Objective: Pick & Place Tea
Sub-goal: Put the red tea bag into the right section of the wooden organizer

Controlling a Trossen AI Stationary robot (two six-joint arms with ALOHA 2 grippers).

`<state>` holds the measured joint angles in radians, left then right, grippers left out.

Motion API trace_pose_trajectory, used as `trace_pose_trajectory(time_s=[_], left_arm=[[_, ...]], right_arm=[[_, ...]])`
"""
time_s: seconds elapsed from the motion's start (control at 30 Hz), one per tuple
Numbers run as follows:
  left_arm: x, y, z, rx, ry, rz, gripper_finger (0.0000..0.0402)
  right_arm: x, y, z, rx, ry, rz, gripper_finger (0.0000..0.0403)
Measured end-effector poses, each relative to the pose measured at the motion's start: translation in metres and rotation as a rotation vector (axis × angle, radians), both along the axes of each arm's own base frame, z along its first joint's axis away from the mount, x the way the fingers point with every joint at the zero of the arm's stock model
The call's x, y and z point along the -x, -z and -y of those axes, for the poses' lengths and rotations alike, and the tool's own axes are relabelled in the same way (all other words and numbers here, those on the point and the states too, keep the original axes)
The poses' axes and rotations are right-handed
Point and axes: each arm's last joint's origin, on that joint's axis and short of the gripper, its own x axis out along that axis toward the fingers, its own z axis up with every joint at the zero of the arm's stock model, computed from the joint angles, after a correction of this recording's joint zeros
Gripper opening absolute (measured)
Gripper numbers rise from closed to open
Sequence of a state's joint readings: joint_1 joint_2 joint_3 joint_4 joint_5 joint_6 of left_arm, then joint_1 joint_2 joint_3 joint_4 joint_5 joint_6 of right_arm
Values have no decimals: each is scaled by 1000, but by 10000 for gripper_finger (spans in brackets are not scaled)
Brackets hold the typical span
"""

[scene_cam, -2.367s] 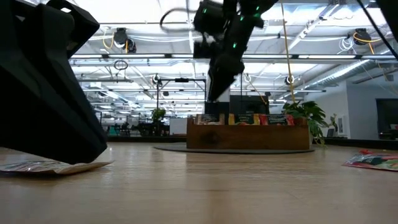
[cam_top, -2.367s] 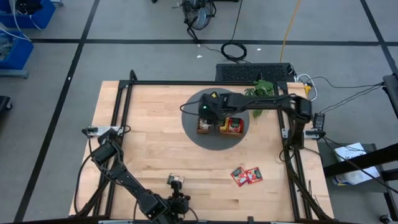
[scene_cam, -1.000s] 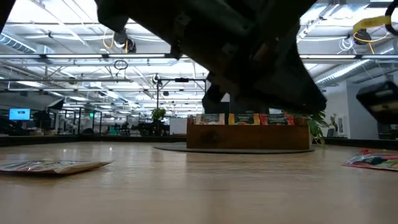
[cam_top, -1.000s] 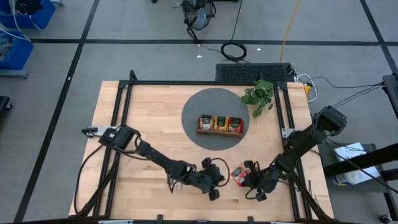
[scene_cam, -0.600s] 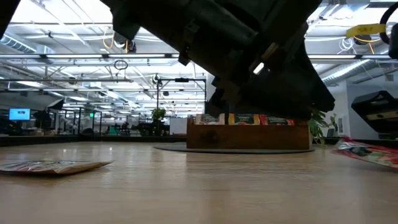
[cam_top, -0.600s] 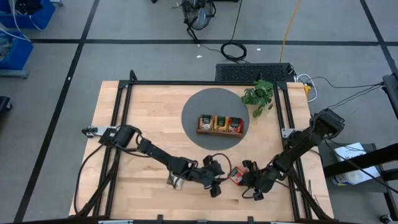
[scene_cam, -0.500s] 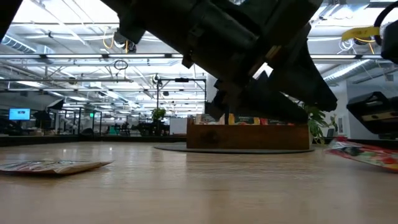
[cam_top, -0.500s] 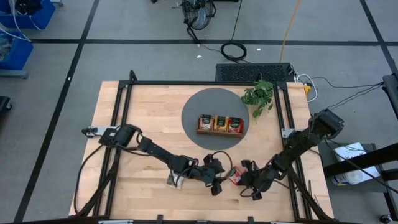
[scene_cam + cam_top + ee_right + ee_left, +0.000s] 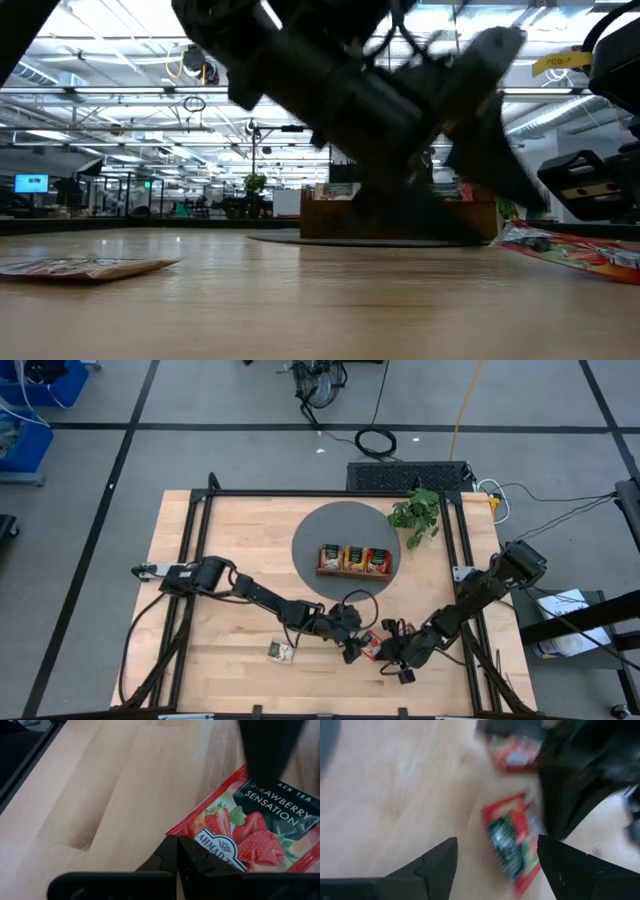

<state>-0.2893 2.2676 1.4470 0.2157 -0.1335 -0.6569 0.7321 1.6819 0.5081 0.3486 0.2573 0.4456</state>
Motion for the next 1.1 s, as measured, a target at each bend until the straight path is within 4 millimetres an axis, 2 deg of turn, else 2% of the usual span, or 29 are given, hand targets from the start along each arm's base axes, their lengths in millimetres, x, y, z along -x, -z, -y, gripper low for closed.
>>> trace_pose_trajectory(time_s=[0.1,0.27,0.37,0.5,0.73,0.77,0.97,1.1], left_arm=[[-2,11,-2,34,13,-8,273],[-5,14,-1,49,51,20,273],[-6,14,0,50,84,36,259],[-6,14,1,46,100,39,199],[-7,11,4,-7,178,94,24],[-7,11,4,-8,181,94,13],[-4,9,3,-33,191,61,5],[5,-10,3,-78,213,-23,5]], right_arm=[[3,3,5,-14,10,14,0],[10,8,12,-46,26,34,0],[11,9,14,-53,27,42,0],[11,9,14,-50,24,43,0],[11,9,14,-27,3,50,0],[11,9,14,-24,1,52,0],[9,7,13,-9,-2,90,0],[4,-1,7,-54,-66,181,2]])
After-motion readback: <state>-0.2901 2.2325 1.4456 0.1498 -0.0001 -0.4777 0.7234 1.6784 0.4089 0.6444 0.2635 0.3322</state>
